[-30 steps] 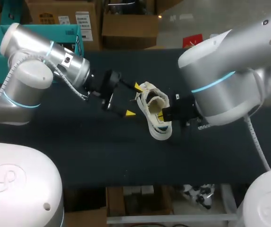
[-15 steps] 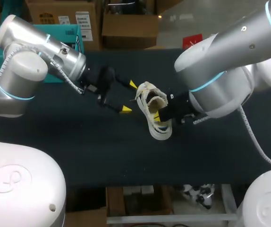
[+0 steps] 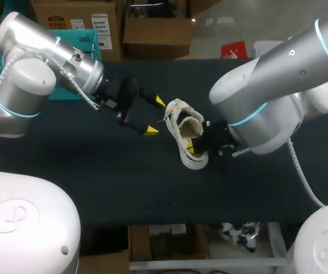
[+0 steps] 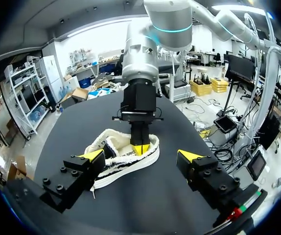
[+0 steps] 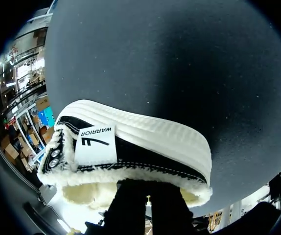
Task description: Open the shoe tongue, take the insole out of the shoe, put the insole back into the shoe, and pack the shoe into the shoebox
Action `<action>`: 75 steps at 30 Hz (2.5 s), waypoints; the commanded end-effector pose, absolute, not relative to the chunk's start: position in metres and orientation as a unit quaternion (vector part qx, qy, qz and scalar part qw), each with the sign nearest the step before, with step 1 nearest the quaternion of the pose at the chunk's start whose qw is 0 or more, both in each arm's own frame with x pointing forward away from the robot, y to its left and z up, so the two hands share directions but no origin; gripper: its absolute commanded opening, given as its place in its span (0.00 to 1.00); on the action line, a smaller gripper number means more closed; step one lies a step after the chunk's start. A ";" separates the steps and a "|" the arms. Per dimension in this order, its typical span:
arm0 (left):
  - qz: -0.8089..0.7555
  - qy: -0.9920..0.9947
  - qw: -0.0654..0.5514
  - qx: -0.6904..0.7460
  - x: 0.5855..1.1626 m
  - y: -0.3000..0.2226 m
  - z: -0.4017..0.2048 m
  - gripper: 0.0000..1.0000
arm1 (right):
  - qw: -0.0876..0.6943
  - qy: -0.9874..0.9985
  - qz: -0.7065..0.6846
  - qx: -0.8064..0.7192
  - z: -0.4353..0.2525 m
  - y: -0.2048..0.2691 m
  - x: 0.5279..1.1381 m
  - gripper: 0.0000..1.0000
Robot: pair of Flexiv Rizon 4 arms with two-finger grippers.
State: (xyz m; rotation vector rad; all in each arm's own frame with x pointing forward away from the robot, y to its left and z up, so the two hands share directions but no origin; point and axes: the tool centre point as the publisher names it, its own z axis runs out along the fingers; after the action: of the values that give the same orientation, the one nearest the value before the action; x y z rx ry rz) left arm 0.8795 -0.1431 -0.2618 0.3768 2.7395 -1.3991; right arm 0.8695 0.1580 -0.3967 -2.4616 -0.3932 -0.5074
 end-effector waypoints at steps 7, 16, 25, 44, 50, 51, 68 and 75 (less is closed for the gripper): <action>-0.415 0.904 -0.013 0.095 0.882 -0.146 -0.258 1.00 | 0.287 -0.185 -0.220 -0.914 -0.344 0.148 0.865 0.00; -0.345 0.936 -0.034 0.067 0.875 -0.148 -0.258 1.00 | 0.356 -0.287 -0.196 -0.868 -0.309 0.122 0.878 0.10; -0.345 0.936 -0.034 0.067 0.875 -0.148 -0.258 1.00 | 0.400 -0.324 -0.170 -0.841 -0.298 0.110 0.881 1.00; -0.225 0.953 -0.017 -0.201 0.877 -0.159 -0.273 1.00 | 0.305 -0.386 -0.153 -0.857 -0.258 0.065 0.873 1.00; -0.225 0.953 -0.017 -0.201 0.877 -0.159 -0.273 1.00 | 0.305 -0.386 -0.153 -0.857 -0.258 0.065 0.873 1.00; -0.225 0.953 -0.017 -0.201 0.877 -0.159 -0.273 1.00 | 0.305 -0.386 -0.153 -0.857 -0.258 0.065 0.873 1.00; -0.188 0.926 0.000 -0.327 0.871 -0.171 -0.277 1.00 | 0.230 -0.506 -0.119 -0.823 -0.230 0.030 0.881 1.00; -0.184 0.911 -0.009 -0.370 0.868 -0.175 -0.290 1.00 | 0.224 -0.515 -0.122 -0.819 -0.228 0.024 0.882 1.00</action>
State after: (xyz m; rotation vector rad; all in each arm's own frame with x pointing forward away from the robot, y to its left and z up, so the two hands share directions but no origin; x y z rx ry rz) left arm 0.8677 -0.1689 -0.2800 -1.1167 2.8991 -0.5847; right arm 0.8814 0.0295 -0.2298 -2.2641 -1.4000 -0.3320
